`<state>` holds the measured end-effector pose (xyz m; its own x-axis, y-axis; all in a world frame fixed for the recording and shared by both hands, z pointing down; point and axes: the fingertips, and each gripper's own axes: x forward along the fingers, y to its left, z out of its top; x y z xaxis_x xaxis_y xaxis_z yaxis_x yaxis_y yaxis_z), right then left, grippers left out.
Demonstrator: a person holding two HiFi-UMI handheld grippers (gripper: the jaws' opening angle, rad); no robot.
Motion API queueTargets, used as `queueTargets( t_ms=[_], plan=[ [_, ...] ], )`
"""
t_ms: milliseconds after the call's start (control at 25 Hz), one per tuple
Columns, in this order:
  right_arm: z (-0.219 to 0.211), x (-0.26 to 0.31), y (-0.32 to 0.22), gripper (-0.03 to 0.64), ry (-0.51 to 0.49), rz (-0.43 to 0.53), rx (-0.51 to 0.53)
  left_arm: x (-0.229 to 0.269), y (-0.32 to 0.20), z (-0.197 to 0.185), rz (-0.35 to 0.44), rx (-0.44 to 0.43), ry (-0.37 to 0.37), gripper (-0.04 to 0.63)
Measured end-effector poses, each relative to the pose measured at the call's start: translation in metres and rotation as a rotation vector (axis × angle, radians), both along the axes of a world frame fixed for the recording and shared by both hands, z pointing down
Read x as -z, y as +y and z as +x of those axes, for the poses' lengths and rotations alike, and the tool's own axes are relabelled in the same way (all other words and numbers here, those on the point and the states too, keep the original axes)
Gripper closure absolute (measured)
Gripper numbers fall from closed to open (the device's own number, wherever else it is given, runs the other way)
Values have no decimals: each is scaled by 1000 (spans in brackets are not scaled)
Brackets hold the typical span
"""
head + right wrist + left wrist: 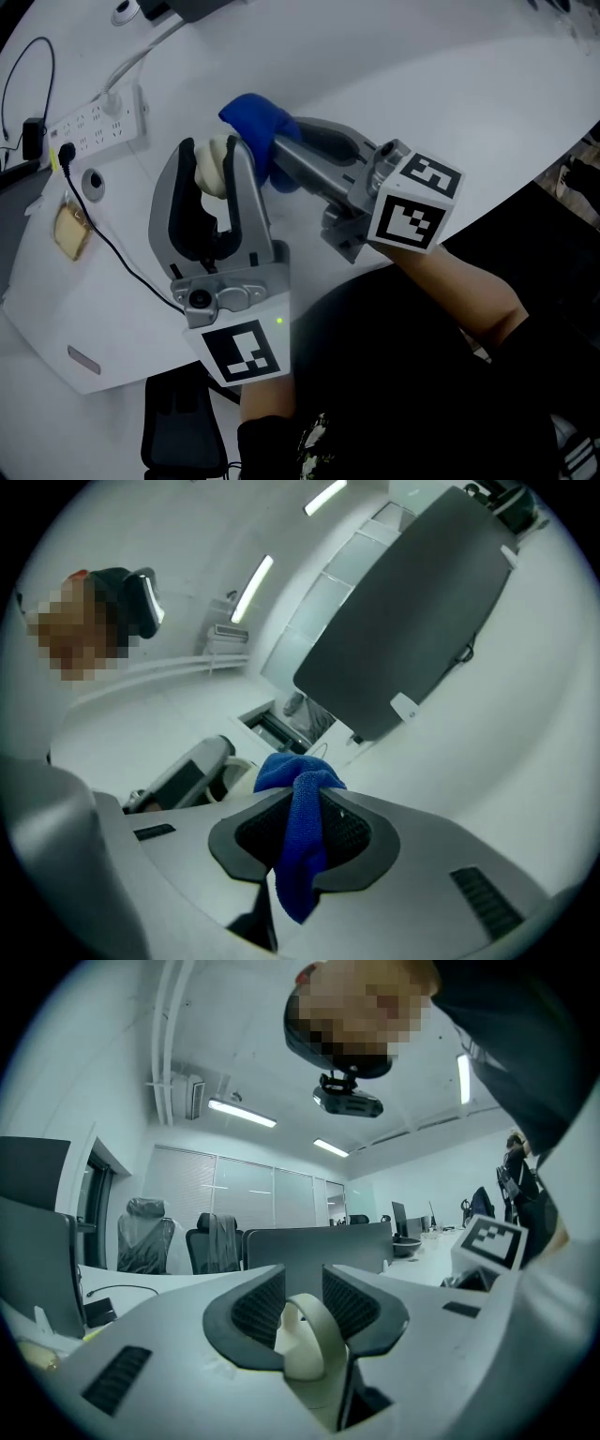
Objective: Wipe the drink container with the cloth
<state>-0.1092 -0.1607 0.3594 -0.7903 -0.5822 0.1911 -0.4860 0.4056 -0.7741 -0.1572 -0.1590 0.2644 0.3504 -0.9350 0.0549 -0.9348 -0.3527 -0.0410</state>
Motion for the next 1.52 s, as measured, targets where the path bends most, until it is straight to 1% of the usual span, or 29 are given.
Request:
queueTargets(
  t_ms=[40,80,160,200,240,320,400,480,560,640,760,800,840,880,960,1000,1080,1160,1200,1280,1320,1400,1440,1480,1520],
  plan=[
    [0,-15,1,551,43,-33,16,0,0,0,2,-2,-3,489],
    [-1,-33,4,551,115,-59,46,0,0,1,3,-5,-7,489],
    [-3,-71,14,551,300,-98,149,0,1,0,2,-9,-10,489],
    [-4,-85,19,551,380,-105,203,0,1,0,2,-9,-9,489],
    [-5,-92,23,551,438,-97,242,0,1,1,1,-10,-9,489],
    [-6,-93,23,551,507,-53,276,-1,1,1,-2,-16,-12,489],
    [-7,-91,24,551,529,-22,289,-2,1,1,-12,-36,-18,480],
    [-8,-92,26,551,504,-27,292,-4,3,0,-13,-92,-26,485],
    [-8,-92,26,551,471,-41,291,-5,5,-1,-11,-186,-28,492],
    [-7,-92,26,551,462,-44,289,-6,10,1,-17,-329,-23,492],
    [-8,-91,26,551,466,-43,292,-7,17,8,-36,-571,-34,497],
    [-8,-91,26,551,465,-44,293,-6,18,10,-42,-632,-36,497],
    [-7,-90,26,551,464,-45,290,-5,17,11,-48,-675,-35,497],
    [-5,-88,26,551,459,-47,282,-5,16,11,-52,-698,-32,498],
    [0,-78,24,551,423,-43,237,-3,14,12,-48,-700,-24,508],
    [4,-67,20,551,382,-36,196,-2,13,12,-43,-690,-19,509],
    [13,-32,10,551,250,-5,89,-2,14,12,-32,-674,-13,511],
    [16,14,0,551,100,62,3,-2,14,11,-26,-664,-10,513],
    [14,33,-3,551,44,104,-13,-2,14,10,-24,-660,-7,514],
    [4,48,-5,551,-21,154,6,-3,14,9,-24,-651,-5,514],
    [-2,43,-6,551,-42,143,21,-3,14,8,-24,-647,-5,513],
    [-7,22,-9,551,-83,59,21,-4,15,8,-24,-642,-3,514],
    [-7,8,-11,551,-86,12,16,-4,15,8,-23,-645,-3,514],
    [-6,-7,-12,551,-60,-25,17,-4,15,9,-22,-648,-3,514],
    [-6,-23,-11,551,-4,-52,28,-4,15,9,-20,-651,-5,514]
  ],
)
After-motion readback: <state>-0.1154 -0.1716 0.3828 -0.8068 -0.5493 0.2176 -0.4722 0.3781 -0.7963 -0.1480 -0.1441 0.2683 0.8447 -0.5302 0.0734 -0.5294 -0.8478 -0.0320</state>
